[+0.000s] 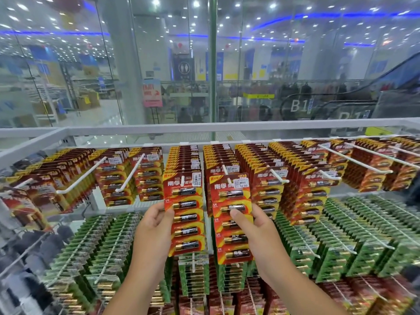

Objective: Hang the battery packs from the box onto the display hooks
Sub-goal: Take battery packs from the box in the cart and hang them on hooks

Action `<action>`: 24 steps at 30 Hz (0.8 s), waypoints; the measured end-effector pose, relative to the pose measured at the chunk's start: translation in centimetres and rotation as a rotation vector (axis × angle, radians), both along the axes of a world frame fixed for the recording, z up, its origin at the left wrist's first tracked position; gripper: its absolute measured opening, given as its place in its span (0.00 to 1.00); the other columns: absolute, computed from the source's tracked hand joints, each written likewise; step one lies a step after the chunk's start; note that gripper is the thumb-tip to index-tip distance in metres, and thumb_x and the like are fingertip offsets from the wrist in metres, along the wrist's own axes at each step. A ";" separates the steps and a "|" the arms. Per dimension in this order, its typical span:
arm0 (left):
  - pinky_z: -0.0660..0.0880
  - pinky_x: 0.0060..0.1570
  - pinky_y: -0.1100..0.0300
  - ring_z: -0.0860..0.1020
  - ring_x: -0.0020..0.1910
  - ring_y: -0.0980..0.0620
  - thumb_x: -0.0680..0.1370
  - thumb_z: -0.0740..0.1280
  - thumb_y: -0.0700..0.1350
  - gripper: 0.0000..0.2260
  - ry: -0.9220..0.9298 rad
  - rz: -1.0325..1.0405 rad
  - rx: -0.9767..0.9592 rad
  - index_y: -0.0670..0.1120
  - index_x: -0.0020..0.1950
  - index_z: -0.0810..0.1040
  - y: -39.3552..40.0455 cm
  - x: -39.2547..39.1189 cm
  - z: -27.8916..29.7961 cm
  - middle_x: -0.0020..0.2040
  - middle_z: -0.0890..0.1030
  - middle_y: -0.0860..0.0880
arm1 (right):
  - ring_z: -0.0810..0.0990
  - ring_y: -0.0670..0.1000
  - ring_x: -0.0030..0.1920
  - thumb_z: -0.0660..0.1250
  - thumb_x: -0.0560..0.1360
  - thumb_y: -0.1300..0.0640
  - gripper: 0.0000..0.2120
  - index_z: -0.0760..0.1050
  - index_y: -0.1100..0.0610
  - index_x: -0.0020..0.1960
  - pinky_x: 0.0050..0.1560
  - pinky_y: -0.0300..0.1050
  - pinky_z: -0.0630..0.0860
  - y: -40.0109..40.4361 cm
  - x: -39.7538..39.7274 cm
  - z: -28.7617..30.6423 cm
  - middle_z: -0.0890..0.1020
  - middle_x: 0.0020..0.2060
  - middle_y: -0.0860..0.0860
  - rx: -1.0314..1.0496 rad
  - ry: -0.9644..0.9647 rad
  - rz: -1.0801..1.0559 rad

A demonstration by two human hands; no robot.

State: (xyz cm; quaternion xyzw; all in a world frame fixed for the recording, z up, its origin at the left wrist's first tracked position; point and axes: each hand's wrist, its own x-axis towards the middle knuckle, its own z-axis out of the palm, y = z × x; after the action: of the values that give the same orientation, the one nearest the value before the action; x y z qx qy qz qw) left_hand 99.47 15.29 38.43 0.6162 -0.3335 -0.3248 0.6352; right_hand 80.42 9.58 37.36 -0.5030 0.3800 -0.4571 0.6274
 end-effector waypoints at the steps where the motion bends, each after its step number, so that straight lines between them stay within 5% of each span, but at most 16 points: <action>1: 0.75 0.30 0.70 0.83 0.38 0.65 0.86 0.62 0.45 0.07 -0.015 0.008 -0.004 0.53 0.57 0.80 -0.2 0.1 -0.1 0.42 0.86 0.57 | 0.75 0.38 0.63 0.72 0.78 0.42 0.17 0.73 0.37 0.65 0.73 0.50 0.65 -0.5 0.3 0.3 0.77 0.62 0.32 0.011 0.019 -0.014; 4: 0.70 0.40 0.65 0.79 0.46 0.63 0.86 0.64 0.47 0.05 -0.050 0.066 -0.017 0.55 0.59 0.77 -0.7 0.3 -0.2 0.48 0.81 0.60 | 0.75 0.41 0.60 0.70 0.81 0.45 0.07 0.73 0.36 0.54 0.69 0.51 0.68 -1.9 1.5 1.1 0.77 0.58 0.33 0.037 0.059 -0.057; 6: 0.72 0.39 0.60 0.79 0.43 0.56 0.85 0.65 0.49 0.04 -0.095 0.082 -0.006 0.54 0.58 0.78 -1.0 0.6 -0.6 0.45 0.82 0.55 | 0.75 0.44 0.60 0.71 0.81 0.46 0.06 0.75 0.37 0.53 0.69 0.52 0.67 -3.0 2.4 1.1 0.77 0.55 0.34 0.043 0.061 -0.103; 8: 0.73 0.39 0.55 0.78 0.39 0.51 0.85 0.65 0.50 0.06 -0.136 0.097 0.003 0.53 0.58 0.80 -1.3 0.9 -0.9 0.42 0.82 0.51 | 0.72 0.50 0.71 0.72 0.79 0.45 0.20 0.75 0.45 0.70 0.75 0.57 0.64 -3.8 3.4 0.6 0.76 0.68 0.40 0.052 0.030 -0.156; 10: 0.76 0.47 0.53 0.80 0.47 0.52 0.85 0.65 0.51 0.06 -0.169 0.104 0.014 0.53 0.59 0.79 -1.7 1.1 -1.0 0.48 0.82 0.54 | 0.68 0.53 0.77 0.73 0.79 0.44 0.33 0.67 0.52 0.80 0.77 0.58 0.63 -4.5 4.1 0.1 0.71 0.76 0.46 0.033 0.025 -0.189; 13: 0.75 0.48 0.56 0.79 0.52 0.56 0.85 0.65 0.51 0.07 -0.201 0.107 0.009 0.52 0.61 0.79 -2.1 1.4 -1.1 0.52 0.82 0.56 | 0.75 0.48 0.65 0.71 0.80 0.46 0.29 0.68 0.53 0.78 0.69 0.51 0.68 -4.7 4.7 -0.2 0.75 0.65 0.43 0.016 0.018 -0.215; 16: 0.73 0.44 0.59 0.79 0.50 0.57 0.84 0.66 0.50 0.06 -0.221 0.105 -0.007 0.51 0.59 0.79 -2.0 1.8 -1.2 0.50 0.82 0.54 | 0.73 0.51 0.69 0.72 0.79 0.42 0.28 0.70 0.49 0.75 0.68 0.53 0.70 -4.3 5.0 -0.7 0.74 0.68 0.43 -0.027 0.051 -0.306; 21: 0.76 0.57 0.55 0.80 0.56 0.54 0.83 0.68 0.48 0.03 -0.242 0.046 -0.004 0.53 0.57 0.78 -0.5 2.9 -1.8 0.55 0.81 0.54 | 0.76 0.42 0.50 0.71 0.80 0.44 0.11 0.74 0.46 0.58 0.50 0.44 0.73 -3.1 4.7 -1.2 0.78 0.51 0.42 -0.022 0.124 -0.380; 24: 0.74 0.58 0.52 0.78 0.55 0.56 0.82 0.69 0.52 0.06 -0.245 0.020 0.049 0.54 0.59 0.77 0.9 3.4 -2.9 0.57 0.79 0.56 | 0.78 0.44 0.54 0.71 0.80 0.45 0.15 0.74 0.48 0.63 0.52 0.41 0.73 -2.2 4.5 -2.1 0.79 0.54 0.44 -0.031 0.174 -0.406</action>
State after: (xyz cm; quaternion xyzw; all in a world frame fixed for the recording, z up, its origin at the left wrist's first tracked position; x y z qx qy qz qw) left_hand 102.86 16.21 35.49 0.6700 -0.3943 -0.2490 0.5776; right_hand 84.96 7.36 35.23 -0.4631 0.5191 -0.5349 0.4795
